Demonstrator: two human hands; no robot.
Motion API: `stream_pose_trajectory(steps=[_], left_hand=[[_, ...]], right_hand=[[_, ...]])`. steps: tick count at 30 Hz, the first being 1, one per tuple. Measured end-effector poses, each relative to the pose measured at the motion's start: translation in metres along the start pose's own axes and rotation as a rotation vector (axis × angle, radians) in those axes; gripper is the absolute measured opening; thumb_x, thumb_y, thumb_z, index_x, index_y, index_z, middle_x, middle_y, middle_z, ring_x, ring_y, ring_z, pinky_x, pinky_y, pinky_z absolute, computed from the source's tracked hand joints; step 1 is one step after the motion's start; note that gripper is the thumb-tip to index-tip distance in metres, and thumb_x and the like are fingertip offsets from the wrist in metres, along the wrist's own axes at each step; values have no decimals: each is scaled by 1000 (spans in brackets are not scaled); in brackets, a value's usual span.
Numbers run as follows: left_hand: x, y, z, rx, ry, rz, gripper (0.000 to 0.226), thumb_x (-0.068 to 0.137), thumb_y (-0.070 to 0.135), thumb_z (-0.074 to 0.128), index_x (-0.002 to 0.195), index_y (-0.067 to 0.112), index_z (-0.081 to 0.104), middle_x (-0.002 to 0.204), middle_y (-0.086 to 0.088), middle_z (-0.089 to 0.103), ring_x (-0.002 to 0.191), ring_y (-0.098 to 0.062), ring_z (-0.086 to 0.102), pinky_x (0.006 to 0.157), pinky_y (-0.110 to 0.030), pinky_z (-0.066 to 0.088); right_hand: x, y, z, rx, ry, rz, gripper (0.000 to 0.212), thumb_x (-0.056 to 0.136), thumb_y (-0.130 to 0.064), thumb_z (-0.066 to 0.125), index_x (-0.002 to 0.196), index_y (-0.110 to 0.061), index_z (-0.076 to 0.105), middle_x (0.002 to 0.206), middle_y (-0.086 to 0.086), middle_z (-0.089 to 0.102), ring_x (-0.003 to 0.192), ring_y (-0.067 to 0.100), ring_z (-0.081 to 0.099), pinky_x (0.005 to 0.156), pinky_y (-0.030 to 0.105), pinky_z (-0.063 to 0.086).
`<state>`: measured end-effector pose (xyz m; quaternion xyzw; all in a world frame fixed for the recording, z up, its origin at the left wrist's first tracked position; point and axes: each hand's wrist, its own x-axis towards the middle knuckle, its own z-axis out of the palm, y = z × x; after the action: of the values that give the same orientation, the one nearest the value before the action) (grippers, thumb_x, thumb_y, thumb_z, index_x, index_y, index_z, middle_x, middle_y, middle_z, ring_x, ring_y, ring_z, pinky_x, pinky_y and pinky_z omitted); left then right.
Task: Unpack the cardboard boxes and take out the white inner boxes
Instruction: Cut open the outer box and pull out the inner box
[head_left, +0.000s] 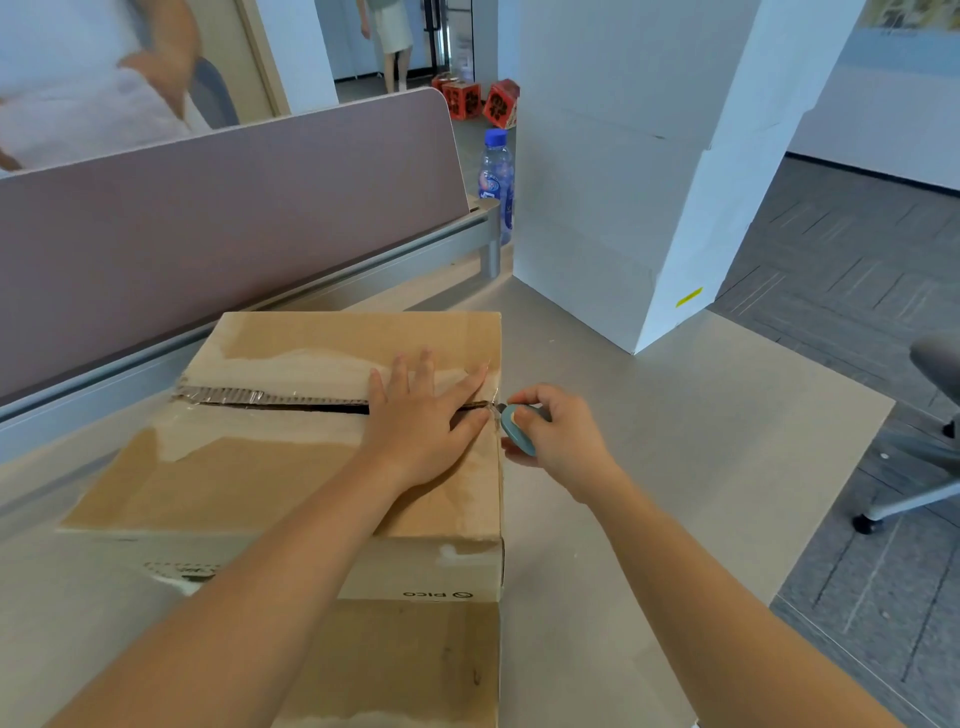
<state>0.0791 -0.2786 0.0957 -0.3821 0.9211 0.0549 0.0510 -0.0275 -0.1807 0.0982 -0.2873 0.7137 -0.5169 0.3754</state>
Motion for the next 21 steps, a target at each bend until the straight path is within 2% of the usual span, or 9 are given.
stream_pose_trajectory(steps=[3,5,7,10,16,21], left_hand=[[0,0,0,4,1,-1,53,94,57,19,143,50,0,157,-9,-10,143,-34,-13,114,-52,-5],[-1,0,0,2,0,-4,53,94,57,19,143,50,0,157,-9,-11,143,-34,-13,114,-51,-5],[-1,0,0,-6,-5,-8,52,94,57,19,143,51,0,157,-9,-12,143,-34,-14,114,-51,-6],[-1,0,0,-15,-12,-10,52,94,57,19,143,51,1,157,-8,-12,143,-33,-14,114,-51,-7],[0,0,1,-3,-11,-14,52,94,58,18,143,51,0,157,-8,-11,143,-34,-13,114,-51,-6],[0,0,0,10,-10,-14,53,94,57,17,143,50,-1,157,-9,-11,143,-35,-13,114,-52,-4]], right_hand=[[2,-6,-3,-141,-37,-23,13,96,-8,41,98,-10,54,81,-3,48,72,19,59,74,33,56],[3,-12,-5,-246,-70,-31,14,97,-10,41,100,-9,54,84,-1,50,74,19,60,77,35,56],[4,-17,-7,-330,-110,-35,12,97,-11,40,96,-13,52,95,5,53,74,18,61,74,31,56],[4,-19,-10,-378,-152,-35,13,97,-10,39,94,-14,50,97,8,54,72,19,63,73,30,56],[2,-14,-11,-337,-156,-18,14,98,-12,39,95,-15,52,87,7,56,60,12,61,60,22,55],[-1,-12,-11,-314,-158,-28,14,98,-12,38,95,-15,52,78,1,54,61,11,61,58,20,55]])
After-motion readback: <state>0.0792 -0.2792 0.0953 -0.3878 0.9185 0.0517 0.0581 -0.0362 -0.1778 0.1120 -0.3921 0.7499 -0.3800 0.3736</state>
